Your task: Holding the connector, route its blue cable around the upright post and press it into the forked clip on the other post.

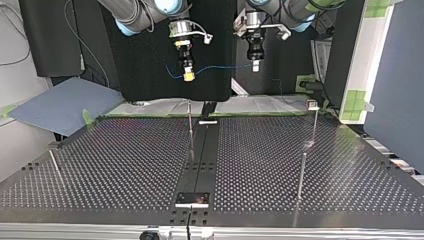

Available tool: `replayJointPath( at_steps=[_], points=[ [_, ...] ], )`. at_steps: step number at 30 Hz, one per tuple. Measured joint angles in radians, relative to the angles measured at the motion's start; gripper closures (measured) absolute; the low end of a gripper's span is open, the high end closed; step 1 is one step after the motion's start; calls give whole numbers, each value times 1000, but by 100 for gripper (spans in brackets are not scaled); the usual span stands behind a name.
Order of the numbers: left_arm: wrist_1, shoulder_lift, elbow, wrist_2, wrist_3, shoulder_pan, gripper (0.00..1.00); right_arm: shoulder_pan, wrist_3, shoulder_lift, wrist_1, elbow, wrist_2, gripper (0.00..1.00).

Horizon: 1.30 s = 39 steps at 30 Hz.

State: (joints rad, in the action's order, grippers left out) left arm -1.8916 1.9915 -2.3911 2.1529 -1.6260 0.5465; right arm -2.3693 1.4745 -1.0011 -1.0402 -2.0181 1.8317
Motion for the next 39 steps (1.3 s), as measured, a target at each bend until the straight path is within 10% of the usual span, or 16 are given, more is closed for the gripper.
replayJointPath(
  at_steps=[28,39],
  points=[
    [0,4,-5,-6,6,-4,100,-1,1,1,1,1,1,100],
    [0,35,-27,-55,98,-47,100,-50,39,82,82,82,82,100]
  ],
)
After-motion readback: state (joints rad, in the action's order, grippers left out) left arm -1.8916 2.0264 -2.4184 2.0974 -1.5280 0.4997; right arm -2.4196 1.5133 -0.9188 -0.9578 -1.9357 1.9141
